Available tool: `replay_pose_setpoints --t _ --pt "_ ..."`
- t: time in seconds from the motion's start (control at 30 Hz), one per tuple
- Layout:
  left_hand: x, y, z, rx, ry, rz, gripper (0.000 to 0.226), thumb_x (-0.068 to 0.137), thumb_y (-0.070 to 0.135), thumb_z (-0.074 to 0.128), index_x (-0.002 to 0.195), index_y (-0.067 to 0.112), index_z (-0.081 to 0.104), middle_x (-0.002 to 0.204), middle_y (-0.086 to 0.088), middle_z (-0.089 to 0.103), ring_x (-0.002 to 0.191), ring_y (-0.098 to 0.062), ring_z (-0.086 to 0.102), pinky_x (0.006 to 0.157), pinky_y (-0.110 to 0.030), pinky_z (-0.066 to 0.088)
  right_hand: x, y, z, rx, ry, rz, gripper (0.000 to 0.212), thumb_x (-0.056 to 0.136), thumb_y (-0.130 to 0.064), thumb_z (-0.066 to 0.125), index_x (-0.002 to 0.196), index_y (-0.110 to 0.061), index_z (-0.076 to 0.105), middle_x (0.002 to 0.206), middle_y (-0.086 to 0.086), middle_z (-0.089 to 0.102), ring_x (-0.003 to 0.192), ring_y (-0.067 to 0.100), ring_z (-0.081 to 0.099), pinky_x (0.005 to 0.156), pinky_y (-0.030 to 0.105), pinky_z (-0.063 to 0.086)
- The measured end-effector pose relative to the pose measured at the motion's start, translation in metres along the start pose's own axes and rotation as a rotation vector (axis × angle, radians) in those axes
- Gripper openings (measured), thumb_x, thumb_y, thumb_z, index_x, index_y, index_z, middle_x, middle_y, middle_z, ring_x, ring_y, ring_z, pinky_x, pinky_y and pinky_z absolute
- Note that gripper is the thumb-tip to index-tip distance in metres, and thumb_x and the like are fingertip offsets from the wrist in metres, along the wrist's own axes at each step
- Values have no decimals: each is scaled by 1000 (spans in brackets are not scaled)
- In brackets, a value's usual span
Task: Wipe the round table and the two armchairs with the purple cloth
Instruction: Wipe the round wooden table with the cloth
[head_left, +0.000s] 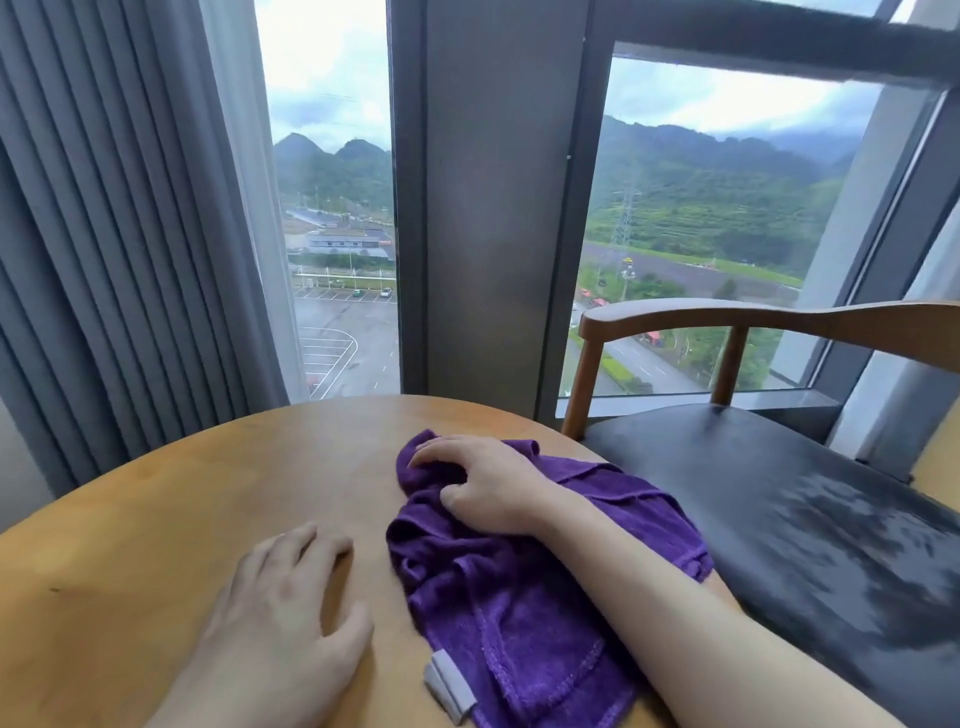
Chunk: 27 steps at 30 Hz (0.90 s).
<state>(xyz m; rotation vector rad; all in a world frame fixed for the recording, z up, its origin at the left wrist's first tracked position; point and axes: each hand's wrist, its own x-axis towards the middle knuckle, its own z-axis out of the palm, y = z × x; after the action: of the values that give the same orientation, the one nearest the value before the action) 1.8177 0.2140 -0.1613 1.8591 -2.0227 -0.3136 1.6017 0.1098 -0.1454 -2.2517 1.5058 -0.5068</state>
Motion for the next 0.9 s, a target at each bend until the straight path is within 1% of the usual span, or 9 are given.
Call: replay_pose_setpoints --t 0.13,0.23,0.33,0.43,0.5,0.57,0.67,0.73,0.9 --pt "2 -3 0 -13 -4 -4 50 88 58 47 136 49 33 153 21 22 142 -4 11 117 -29 20 5 23 -22 85 82 140 50 75 -16 51 115 -35 73 116 -13 68 110 12 60 96 25 46" --pt "2 -2 0 -21 -19 -13 50 89 58 47 136 49 32 153 21 21 142 -3 10 117 -30 20 11 37 -25 -62 216 318 39 81 -28 50 117 -29 66 121 -4 67 114 23 59 101 39 47" --pt "0 3 -2 -22 -9 -9 49 90 55 44 136 47 31 152 19 21 142 -4 10 117 -30 19 16 34 -16 -220 191 259 33 84 -30 44 113 -26 60 128 -3 59 123 25 52 108 46 37" --pt "-3 8 -3 -27 19 5 48 91 54 43 136 44 33 150 19 24 141 -5 12 117 -30 19 11 23 -9 -122 102 41 51 83 -18 50 131 -31 63 147 -18 52 136 8 44 114 24 30" --pt "-4 8 -4 -31 23 5 49 91 53 43 138 42 34 149 17 25 141 -6 14 117 -31 19 4 11 -4 29 -21 -69 59 74 -16 52 126 -40 68 142 -26 54 126 -8 45 105 2 25" --pt "-3 7 -4 -38 18 1 50 90 52 43 139 41 35 149 16 26 140 -7 15 118 -32 18 3 7 -5 106 -84 -107 59 65 -18 48 113 -42 74 129 -26 64 116 -14 53 98 -1 32" --pt "-3 3 -4 -38 5 -6 51 89 53 43 138 41 35 148 16 26 139 -6 15 117 -32 17 12 25 -16 91 84 35 48 73 -13 54 108 -38 76 112 -17 71 101 -7 62 87 7 44" --pt "-3 1 -2 -32 14 2 50 89 53 42 137 41 36 146 16 27 138 -7 16 116 -31 18 20 36 -16 -57 222 202 41 80 -19 55 116 -34 68 118 -6 70 109 16 63 95 29 48" --pt "2 2 -2 -22 25 13 47 89 51 41 134 39 37 145 15 31 137 -9 19 116 -33 20 40 20 -6 -172 147 239 45 71 -26 45 113 -33 61 124 -1 66 113 27 58 101 39 44"
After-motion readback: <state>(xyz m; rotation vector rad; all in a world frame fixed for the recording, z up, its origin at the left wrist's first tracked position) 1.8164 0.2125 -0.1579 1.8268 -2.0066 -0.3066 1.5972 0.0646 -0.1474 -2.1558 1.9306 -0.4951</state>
